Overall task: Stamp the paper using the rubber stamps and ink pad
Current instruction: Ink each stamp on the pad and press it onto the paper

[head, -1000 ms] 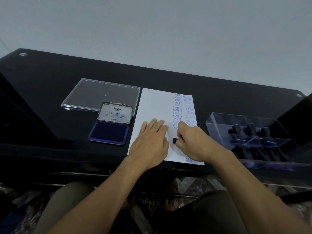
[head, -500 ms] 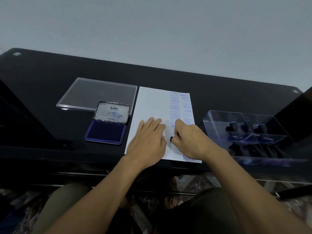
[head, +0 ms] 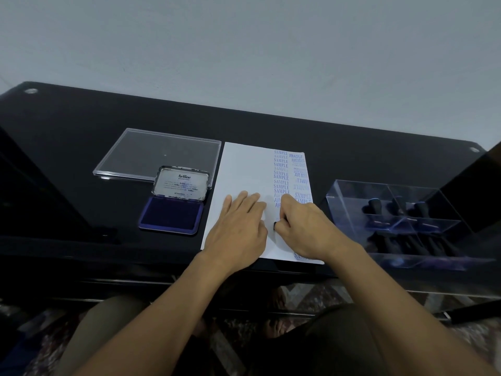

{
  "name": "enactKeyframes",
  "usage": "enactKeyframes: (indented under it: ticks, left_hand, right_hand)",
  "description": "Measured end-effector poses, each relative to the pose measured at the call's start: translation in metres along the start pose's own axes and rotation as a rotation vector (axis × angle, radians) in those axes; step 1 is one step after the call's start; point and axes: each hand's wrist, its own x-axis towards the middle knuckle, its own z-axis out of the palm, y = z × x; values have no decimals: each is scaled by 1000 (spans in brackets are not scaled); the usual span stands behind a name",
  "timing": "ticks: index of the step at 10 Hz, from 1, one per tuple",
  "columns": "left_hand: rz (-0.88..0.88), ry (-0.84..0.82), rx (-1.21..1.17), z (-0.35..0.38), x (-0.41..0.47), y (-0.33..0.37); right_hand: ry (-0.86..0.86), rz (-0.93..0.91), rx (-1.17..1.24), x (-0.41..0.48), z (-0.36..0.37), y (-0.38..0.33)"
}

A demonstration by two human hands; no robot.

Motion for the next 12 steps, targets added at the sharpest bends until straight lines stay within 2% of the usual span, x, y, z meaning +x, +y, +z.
enactKeyframes:
  ticks: [12]
  left_hand:
    - [4, -9, -4, 0, 0, -1]
  right_hand:
    - [-6, 34, 52, -3, -2, -4]
